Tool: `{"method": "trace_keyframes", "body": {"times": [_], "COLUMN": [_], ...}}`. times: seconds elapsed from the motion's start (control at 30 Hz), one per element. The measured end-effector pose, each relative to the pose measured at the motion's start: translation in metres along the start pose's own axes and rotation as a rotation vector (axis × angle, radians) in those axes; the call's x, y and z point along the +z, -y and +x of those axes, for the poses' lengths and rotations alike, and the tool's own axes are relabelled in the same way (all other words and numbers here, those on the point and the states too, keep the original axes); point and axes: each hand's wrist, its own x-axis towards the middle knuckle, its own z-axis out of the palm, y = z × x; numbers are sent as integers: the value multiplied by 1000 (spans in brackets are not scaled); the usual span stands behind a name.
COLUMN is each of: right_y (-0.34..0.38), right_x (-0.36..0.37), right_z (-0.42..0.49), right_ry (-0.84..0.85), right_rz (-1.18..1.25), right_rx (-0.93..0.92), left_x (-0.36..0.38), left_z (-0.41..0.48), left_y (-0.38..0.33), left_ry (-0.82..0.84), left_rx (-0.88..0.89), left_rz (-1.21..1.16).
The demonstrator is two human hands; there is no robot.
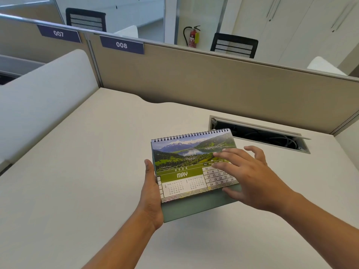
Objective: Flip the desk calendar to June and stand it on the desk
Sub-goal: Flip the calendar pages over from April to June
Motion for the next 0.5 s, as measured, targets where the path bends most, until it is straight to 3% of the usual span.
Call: {"method": "trace_keyframes", "body": {"times": [0.13,0.37,0.5], "right_y": [-2,4,4], "right_x": [-1,-3,-5], "right_z": [2,6,6], "right_ry": [-156,68,-72], "right_rz": [11,-29,-1], "right_rx": [-5,-43,-73], "left_x": [-1,5,3], "left_z": [0,-4,-5], "left_y": [0,1,-4], "left_ry": [-10,-13,-26], "left_rx": [9,4,4], "left_rz": [20,-1,-19]}}
